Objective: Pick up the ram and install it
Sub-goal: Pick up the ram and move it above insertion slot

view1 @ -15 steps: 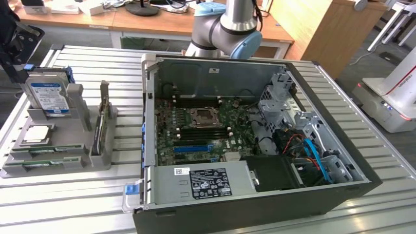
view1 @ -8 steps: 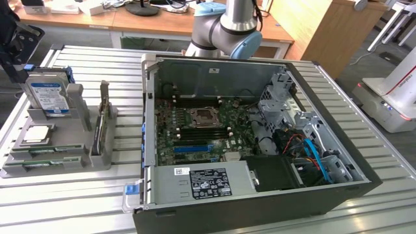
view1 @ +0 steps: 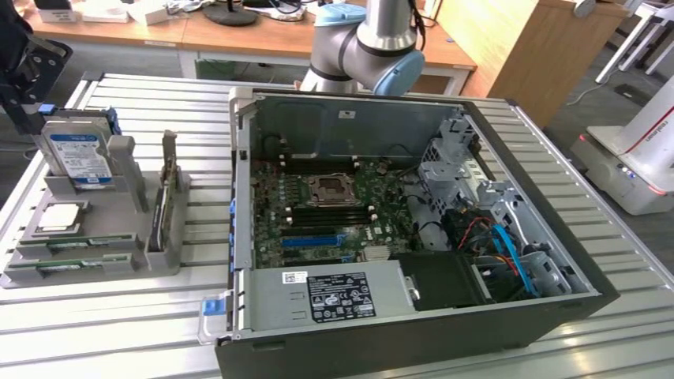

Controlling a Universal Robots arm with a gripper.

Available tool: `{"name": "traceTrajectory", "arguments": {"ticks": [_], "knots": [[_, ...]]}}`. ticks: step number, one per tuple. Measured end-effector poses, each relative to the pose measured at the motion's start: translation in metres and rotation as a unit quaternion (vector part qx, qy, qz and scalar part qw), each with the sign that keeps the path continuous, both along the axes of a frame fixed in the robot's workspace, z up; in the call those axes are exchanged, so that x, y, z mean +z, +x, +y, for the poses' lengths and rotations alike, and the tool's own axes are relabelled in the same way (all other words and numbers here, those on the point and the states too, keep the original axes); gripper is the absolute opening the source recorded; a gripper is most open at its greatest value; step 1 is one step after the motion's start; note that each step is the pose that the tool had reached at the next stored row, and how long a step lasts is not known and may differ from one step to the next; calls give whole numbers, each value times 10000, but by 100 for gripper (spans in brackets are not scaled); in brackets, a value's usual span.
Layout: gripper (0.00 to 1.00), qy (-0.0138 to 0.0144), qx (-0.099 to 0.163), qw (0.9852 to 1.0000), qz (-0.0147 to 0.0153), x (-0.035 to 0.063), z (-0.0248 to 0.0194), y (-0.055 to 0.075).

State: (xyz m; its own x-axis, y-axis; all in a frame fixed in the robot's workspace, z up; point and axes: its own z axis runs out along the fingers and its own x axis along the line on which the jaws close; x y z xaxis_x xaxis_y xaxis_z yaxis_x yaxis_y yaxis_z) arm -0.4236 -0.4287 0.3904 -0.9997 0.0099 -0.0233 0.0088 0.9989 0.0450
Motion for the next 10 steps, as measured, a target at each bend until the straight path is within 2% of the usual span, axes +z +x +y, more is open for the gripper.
{"name": "traceTrajectory", "arguments": {"ticks": [10], "knots": [[11,0,386,9993,0,0,0,-1]]}}
